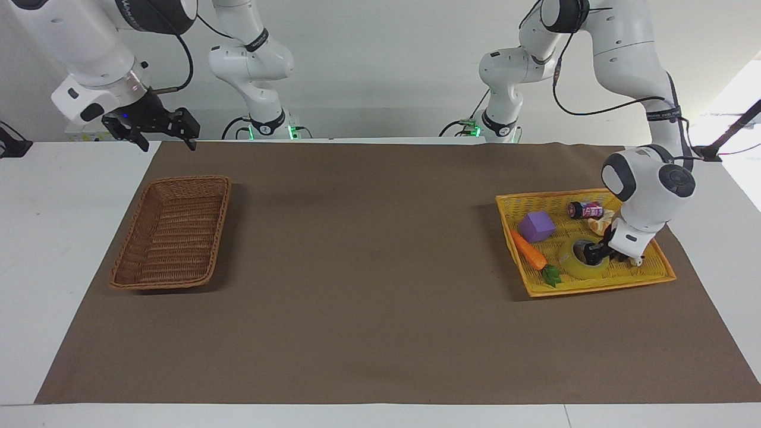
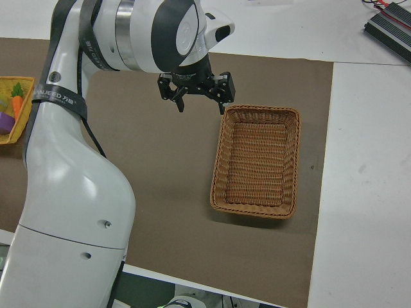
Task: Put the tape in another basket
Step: 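Reach the left gripper down and grasp the tape roll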
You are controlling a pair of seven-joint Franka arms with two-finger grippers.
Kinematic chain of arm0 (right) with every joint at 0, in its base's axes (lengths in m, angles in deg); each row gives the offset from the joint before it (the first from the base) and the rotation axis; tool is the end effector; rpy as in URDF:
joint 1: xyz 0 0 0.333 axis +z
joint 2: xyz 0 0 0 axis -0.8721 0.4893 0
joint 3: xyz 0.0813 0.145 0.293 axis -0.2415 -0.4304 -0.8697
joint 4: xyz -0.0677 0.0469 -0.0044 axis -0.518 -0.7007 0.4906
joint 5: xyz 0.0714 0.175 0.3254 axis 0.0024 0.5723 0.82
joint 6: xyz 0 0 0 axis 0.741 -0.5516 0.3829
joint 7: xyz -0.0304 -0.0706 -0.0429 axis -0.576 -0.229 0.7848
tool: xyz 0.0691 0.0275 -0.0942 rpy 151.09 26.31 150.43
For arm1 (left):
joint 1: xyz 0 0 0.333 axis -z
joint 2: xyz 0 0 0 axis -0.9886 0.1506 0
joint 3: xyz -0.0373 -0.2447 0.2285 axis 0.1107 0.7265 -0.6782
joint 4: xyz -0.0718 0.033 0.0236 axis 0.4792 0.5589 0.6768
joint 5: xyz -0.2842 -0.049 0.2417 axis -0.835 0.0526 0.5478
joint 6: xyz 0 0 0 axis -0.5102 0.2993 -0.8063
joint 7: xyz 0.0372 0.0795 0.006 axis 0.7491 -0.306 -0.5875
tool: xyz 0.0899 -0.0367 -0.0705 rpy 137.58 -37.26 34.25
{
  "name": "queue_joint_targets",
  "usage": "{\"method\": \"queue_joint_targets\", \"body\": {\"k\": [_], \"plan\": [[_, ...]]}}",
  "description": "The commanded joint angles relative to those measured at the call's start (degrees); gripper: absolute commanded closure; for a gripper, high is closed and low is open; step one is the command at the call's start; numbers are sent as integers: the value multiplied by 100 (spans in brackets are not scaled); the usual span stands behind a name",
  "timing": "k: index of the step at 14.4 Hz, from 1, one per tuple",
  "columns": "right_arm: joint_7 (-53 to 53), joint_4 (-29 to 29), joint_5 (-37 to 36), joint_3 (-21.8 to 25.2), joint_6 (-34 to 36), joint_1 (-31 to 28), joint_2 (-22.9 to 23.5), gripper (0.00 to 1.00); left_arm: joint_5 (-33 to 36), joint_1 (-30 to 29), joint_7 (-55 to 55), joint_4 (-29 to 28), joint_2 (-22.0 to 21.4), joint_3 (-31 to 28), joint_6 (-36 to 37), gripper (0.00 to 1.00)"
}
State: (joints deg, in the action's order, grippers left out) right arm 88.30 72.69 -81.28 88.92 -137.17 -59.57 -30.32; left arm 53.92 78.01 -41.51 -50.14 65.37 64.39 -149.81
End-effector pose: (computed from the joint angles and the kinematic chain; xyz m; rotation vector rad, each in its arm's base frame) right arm 0.5060 -0.0413 0.6313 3.1058 0.0402 -0.2835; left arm 0.5950 0.0625 0.3197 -3.0942 -0.0561 -0.0288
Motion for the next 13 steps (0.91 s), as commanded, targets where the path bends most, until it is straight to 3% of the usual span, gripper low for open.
{"method": "queue_joint_targets", "body": {"k": [1, 4, 5, 10, 13], "plan": [[71, 116, -37, -60, 21, -61, -101, 1, -8, -98, -17, -160, 82, -22, -310, 58], [71, 116, -37, -60, 21, -61, -101, 1, -8, -98, -34, -117, 73, -22, -224, 95], [71, 116, -37, -60, 21, -61, -101, 1, -8, -89, -43, -38, 64, -14, -75, 100], [71, 116, -37, -60, 21, -61, -101, 1, -314, 8, -78, 989, -251, 39, 1628, 100], [71, 116, -37, -60, 21, -61, -101, 1, -746, 533, -734, 1823, -472, 30, 2744, 100]]}}
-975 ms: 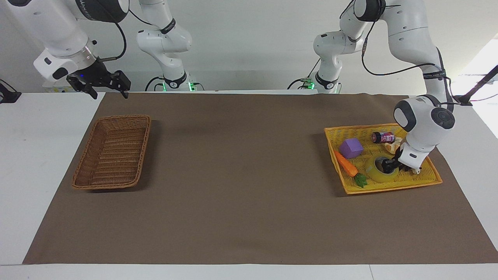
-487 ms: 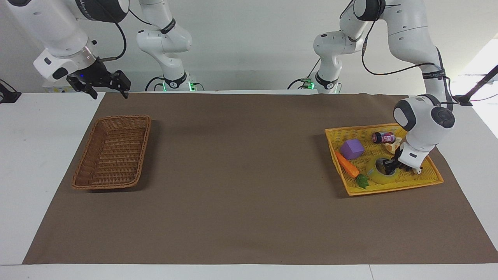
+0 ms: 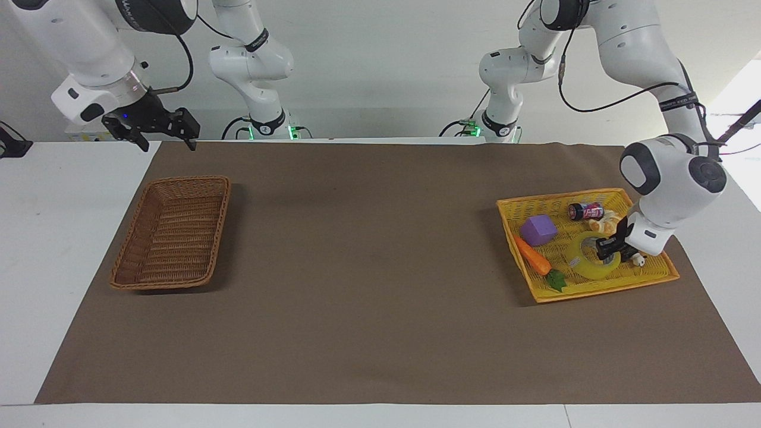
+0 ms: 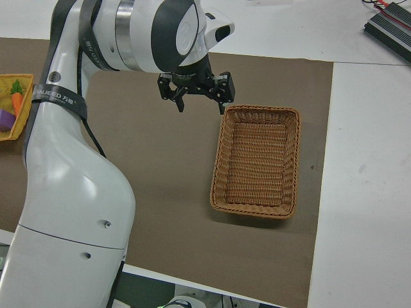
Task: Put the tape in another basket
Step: 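Reach the left gripper down and grasp the tape roll, then lift the tape roll with the left gripper toward the table center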
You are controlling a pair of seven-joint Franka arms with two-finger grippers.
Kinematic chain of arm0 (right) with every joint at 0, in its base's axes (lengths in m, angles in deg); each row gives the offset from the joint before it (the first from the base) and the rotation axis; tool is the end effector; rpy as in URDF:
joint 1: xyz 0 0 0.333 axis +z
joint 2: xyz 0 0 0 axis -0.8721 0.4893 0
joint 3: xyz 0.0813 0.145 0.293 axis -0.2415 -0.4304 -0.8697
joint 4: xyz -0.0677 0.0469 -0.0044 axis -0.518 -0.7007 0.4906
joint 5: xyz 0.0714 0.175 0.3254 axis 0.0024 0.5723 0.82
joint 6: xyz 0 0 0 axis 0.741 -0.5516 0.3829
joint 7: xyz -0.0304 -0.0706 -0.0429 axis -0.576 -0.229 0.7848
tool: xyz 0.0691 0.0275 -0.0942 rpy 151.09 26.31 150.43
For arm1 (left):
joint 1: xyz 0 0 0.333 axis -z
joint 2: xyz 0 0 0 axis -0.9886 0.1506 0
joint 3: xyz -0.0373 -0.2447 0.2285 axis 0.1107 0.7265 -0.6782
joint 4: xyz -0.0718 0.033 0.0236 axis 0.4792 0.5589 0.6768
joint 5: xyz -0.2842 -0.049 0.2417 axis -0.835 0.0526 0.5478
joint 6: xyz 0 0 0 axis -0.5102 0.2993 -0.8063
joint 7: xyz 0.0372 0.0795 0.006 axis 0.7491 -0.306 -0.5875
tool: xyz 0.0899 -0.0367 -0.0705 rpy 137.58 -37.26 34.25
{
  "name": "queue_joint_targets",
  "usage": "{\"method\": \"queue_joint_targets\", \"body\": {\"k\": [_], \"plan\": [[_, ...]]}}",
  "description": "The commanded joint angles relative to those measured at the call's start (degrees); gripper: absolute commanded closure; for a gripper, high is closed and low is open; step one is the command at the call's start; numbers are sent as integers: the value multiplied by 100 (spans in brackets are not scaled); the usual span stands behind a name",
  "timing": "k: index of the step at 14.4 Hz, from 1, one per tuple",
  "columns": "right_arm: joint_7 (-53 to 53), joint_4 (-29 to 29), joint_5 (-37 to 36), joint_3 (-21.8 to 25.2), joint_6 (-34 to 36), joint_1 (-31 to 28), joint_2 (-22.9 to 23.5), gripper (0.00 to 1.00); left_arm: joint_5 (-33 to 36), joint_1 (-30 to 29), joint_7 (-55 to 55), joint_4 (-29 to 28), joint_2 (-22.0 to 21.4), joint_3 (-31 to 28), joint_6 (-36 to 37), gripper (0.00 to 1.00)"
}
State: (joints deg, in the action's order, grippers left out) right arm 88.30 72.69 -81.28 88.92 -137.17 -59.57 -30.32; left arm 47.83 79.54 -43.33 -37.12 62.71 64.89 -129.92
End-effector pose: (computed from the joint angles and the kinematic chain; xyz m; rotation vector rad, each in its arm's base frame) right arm 0.5060 -0.0413 0.6313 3.1058 0.0402 -0.2835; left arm 0.6138 0.0364 0.4163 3.0884 0.1408 -0.0768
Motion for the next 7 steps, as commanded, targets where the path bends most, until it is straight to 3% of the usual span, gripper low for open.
{"method": "queue_joint_targets", "body": {"k": [1, 7], "plan": [[71, 116, -37, -60, 21, -61, -101, 1, -154, 695, -964, 837, -206, -10, 1089, 100], [97, 133, -46, -33, 64, -61, -110, 1, -629, 2831, -2900, 1034, -364, -19, 1383, 98]]}}
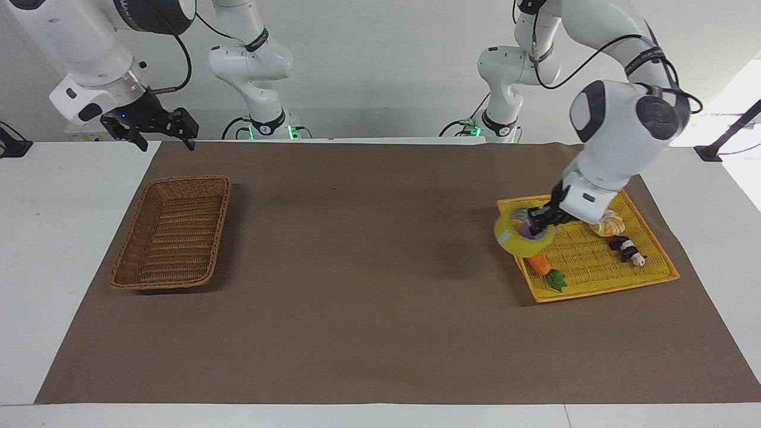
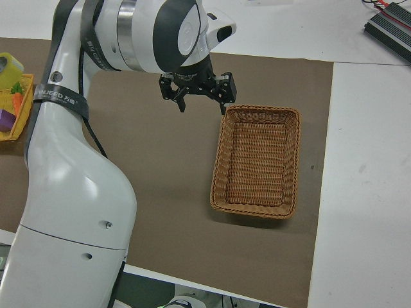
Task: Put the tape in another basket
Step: 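Lift the tape roll with the left gripper toward the table center, then hold the tape with the left gripper while the right gripper reaches it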
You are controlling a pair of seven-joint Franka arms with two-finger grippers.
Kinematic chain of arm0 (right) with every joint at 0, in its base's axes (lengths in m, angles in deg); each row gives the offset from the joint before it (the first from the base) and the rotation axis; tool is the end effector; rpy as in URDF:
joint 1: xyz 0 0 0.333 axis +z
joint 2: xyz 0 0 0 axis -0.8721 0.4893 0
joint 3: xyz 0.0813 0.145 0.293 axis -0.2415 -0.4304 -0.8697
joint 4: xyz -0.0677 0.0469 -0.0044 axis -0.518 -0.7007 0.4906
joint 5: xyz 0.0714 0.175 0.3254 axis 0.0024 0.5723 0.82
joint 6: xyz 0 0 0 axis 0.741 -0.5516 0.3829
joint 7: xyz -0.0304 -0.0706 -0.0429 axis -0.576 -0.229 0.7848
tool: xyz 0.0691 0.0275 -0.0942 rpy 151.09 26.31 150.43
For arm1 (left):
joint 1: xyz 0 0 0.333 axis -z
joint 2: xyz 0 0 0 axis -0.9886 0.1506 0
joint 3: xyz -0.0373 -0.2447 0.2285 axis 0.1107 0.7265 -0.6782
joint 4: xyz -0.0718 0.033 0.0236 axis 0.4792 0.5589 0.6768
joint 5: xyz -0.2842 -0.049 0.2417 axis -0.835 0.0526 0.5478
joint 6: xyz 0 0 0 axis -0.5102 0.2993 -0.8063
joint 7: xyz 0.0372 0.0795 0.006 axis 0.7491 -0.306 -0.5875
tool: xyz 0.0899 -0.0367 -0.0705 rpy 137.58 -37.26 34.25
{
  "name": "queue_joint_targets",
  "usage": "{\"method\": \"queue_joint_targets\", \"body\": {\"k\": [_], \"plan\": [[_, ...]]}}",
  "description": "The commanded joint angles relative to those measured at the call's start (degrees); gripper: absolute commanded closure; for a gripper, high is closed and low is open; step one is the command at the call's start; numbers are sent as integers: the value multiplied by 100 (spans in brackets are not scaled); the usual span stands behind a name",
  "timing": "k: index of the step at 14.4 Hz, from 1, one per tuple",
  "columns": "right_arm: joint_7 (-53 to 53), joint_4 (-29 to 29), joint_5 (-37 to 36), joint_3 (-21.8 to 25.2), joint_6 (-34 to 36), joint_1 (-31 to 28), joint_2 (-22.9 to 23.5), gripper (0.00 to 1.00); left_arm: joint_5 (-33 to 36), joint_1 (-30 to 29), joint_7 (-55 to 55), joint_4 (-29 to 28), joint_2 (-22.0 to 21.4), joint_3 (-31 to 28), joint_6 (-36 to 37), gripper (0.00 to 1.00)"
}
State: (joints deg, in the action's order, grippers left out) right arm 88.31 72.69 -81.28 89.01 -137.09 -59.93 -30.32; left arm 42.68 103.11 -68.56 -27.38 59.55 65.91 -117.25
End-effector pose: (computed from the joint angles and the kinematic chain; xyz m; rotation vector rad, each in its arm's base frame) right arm 0.5055 -0.0453 0.6312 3.1066 0.0282 -0.2859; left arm 0.5659 -0.2302 0.5101 3.0178 0.1663 -0.1515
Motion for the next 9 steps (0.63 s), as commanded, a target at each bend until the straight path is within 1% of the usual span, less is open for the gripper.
{"method": "queue_joint_targets", "body": {"k": [1, 2, 3, 4, 5, 7, 9], "plan": [[158, 133, -3, -60, 65, -51, -119, 1, -123, 616, -502, 86, -48, -112, 81, 98], [289, 133, 398, -52, 31, -103, -119, 1, -150, 713, -572, 69, -48, -112, 37, 97], [334, 151, 1072, -26, -31, -199, -110, 1, -158, 749, -573, 25, -74, -121, -103, 95], [325, 299, 1549, -25, -144, -296, -136, 1, -159, 714, -582, 33, -83, -121, -104, 94], [308, 526, 1936, -34, -380, -297, -215, 1, -167, 714, -564, 25, -91, -121, -104, 94], [308, 957, 3217, -34, -767, -297, -198, 1, -272, 714, -573, 33, -91, -130, -166, 94], [308, 1466, 4282, -60, -1320, -236, -110, 1, -317, 697, -556, 51, -83, -130, -175, 95]]}}
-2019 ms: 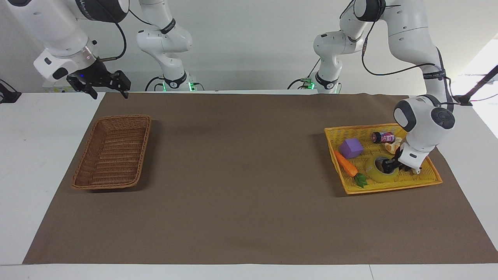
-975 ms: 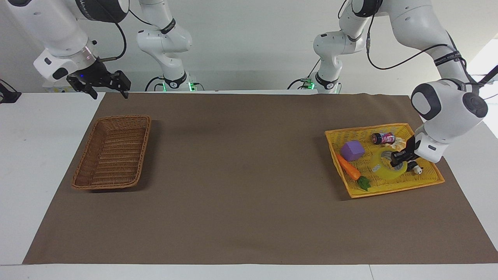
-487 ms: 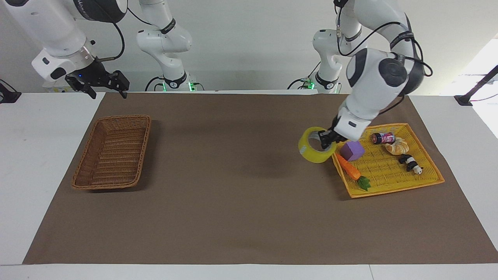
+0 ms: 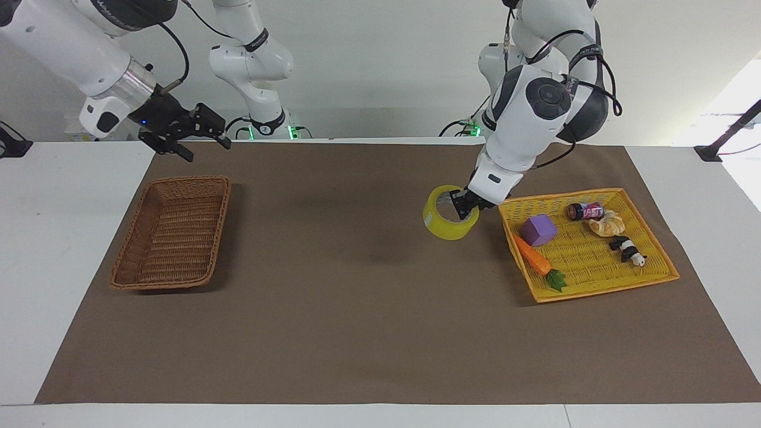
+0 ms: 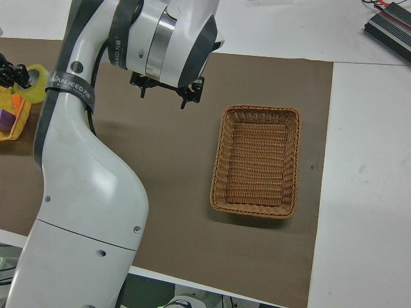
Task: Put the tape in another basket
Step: 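Hold the tape with the left gripper while the right gripper reaches it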
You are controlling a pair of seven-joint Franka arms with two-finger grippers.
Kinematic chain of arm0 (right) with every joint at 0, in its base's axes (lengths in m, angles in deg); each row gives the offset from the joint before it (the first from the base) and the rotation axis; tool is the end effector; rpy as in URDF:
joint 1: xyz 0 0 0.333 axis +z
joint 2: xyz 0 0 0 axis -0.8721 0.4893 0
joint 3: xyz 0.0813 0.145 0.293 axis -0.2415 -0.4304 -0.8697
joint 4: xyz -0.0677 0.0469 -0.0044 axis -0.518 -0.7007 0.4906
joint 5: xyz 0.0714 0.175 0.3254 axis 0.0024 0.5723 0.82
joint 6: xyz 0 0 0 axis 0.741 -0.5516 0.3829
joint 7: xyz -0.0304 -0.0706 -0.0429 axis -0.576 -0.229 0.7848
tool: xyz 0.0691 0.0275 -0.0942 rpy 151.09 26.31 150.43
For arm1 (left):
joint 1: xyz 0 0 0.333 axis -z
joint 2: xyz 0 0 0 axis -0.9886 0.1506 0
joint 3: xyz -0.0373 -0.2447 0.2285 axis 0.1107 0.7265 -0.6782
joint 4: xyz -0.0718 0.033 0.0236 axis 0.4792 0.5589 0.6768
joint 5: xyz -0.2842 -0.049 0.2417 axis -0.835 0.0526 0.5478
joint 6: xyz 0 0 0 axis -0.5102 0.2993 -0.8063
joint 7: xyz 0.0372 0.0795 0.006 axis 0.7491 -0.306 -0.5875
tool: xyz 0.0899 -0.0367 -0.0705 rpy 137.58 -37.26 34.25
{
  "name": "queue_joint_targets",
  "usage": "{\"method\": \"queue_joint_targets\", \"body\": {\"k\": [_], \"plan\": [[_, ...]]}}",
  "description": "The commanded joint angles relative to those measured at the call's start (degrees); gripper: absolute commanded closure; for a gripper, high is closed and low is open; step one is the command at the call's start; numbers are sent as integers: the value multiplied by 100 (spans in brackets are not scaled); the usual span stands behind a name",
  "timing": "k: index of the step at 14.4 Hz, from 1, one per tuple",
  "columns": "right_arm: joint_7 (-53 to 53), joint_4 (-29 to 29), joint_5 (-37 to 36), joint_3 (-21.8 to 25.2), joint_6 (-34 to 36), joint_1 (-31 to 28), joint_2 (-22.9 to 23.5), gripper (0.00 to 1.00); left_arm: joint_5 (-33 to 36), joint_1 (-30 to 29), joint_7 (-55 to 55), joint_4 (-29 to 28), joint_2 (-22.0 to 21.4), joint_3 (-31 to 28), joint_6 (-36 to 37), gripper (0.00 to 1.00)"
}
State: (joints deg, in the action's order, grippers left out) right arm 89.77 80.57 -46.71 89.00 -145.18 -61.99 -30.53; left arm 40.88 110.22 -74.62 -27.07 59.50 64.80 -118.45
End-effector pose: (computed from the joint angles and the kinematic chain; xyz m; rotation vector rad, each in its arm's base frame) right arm 0.5228 0.0076 0.6019 -2.5563 -0.0048 0.1313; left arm 0.5399 -0.2928 0.5153 2.9920 0.1784 -0.1507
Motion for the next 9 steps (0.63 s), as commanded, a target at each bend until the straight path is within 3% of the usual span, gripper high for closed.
{"method": "queue_joint_targets", "body": {"k": [1, 4, 9], "plan": [[179, 916, 1404, -59, -723, 75, -10, 1, -145, -15, 51, 29, -69, -28, -54, 95], [205, 1471, 2917, -59, -1382, 479, 140, 1, -154, 20, 25, 29, -87, -10, -142, 95], [249, 1779, 4343, -59, -2655, 1585, 500, 1, -339, 73, -45, 20, -113, -10, -98, 95]]}}
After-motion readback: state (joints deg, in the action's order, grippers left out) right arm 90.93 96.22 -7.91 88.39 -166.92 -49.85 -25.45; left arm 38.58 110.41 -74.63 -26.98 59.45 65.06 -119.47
